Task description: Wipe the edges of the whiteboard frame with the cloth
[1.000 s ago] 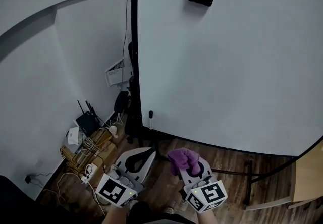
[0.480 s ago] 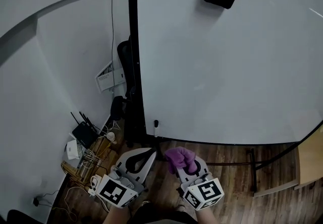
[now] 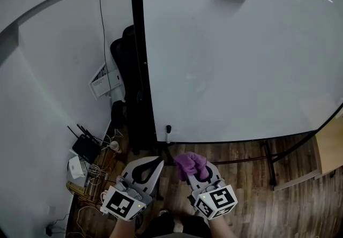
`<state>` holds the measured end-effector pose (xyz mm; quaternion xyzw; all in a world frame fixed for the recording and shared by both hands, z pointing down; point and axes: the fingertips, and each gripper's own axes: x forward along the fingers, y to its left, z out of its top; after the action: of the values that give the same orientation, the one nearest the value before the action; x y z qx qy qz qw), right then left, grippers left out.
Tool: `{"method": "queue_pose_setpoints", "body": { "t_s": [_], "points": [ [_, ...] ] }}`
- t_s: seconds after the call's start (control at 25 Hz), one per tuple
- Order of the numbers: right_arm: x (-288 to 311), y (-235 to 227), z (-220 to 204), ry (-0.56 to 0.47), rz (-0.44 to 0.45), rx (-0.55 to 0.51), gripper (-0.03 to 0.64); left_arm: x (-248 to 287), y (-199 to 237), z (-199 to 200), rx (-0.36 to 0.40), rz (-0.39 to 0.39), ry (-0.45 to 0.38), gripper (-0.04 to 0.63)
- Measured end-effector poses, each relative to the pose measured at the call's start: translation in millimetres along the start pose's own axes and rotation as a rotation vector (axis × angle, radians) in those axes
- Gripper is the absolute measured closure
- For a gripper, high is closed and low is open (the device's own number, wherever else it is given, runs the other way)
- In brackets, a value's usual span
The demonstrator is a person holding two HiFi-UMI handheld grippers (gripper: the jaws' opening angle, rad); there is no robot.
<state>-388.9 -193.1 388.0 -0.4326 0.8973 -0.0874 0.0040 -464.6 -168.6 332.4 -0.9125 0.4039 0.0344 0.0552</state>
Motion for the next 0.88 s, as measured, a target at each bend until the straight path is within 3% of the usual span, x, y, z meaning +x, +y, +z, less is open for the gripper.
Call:
{"method": "queue_pose_setpoints", "body": {
  "t_s": [0.44, 0.88],
  "points": [
    [30, -2, -53, 0.088, -0.062, 0.053, 0.525, -9, 18, -37, -0.066, -0.033, 0.042, 0.578],
    [69, -5, -123, 0.183, -0.085, 0.081, 0.525, -19, 28, -69, -0.064, -0.034, 0.077, 0.578]
  ]
}}
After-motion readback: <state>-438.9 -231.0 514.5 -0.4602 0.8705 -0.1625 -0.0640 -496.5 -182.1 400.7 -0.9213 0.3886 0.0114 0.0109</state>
